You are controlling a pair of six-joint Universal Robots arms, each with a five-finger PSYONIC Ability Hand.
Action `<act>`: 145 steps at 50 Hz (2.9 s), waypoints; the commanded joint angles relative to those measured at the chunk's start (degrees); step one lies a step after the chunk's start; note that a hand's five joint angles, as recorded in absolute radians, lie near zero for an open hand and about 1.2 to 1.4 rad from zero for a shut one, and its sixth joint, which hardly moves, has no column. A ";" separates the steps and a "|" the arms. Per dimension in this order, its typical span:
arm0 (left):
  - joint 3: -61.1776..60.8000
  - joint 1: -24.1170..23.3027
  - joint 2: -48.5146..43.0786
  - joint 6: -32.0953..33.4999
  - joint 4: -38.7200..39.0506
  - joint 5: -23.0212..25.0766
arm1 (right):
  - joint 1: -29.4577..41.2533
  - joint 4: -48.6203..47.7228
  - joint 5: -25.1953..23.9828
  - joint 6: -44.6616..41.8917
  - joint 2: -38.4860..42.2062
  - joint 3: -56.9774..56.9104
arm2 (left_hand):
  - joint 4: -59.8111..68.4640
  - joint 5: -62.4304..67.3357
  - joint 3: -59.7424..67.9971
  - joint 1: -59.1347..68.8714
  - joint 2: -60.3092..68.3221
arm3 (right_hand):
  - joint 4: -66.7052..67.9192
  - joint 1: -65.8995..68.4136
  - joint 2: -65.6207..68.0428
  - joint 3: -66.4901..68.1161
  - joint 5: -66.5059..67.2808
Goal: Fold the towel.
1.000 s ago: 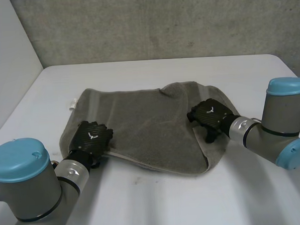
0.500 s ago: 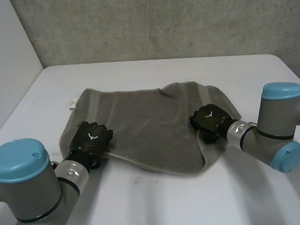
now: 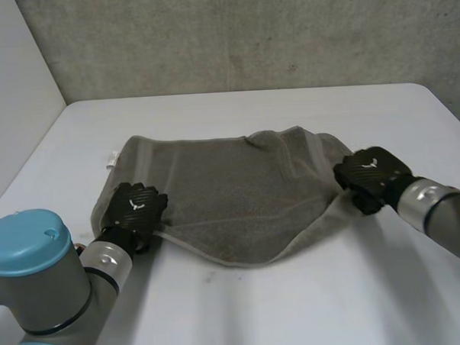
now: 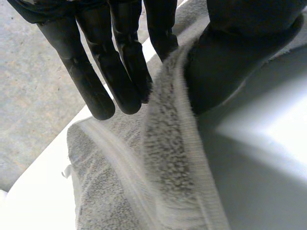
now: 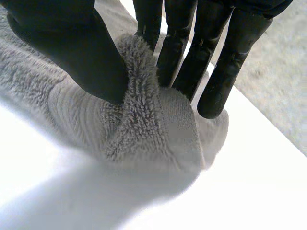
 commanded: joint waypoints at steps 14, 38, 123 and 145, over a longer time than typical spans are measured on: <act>3.93 7.45 -6.54 -0.04 1.42 0.68 | -13.38 -9.10 -7.91 22.20 -8.83 12.30 | -19.72 -19.84 -19.80 -19.49 -19.77 | 11.68 25.42 12.61 12.32 14.23; 2.09 6.93 10.24 1.45 -11.06 0.42 | -15.84 -8.04 -6.50 17.81 -14.45 12.47 | 22.14 22.02 22.06 22.37 22.09 | 11.68 25.42 12.61 12.32 14.23; 7.36 12.02 -5.58 9.28 -3.68 11.58 | -3.96 -1.46 4.66 -10.40 -5.48 11.32 | 22.14 22.02 22.06 22.37 22.09 | 11.68 25.42 12.61 12.32 14.23; 1.74 14.22 -4.96 16.13 -3.85 9.21 | -11.96 -4.88 3.17 -8.21 -7.60 15.37 | -6.27 -6.39 -6.35 -6.03 -6.32 | 11.68 25.42 12.61 12.32 14.23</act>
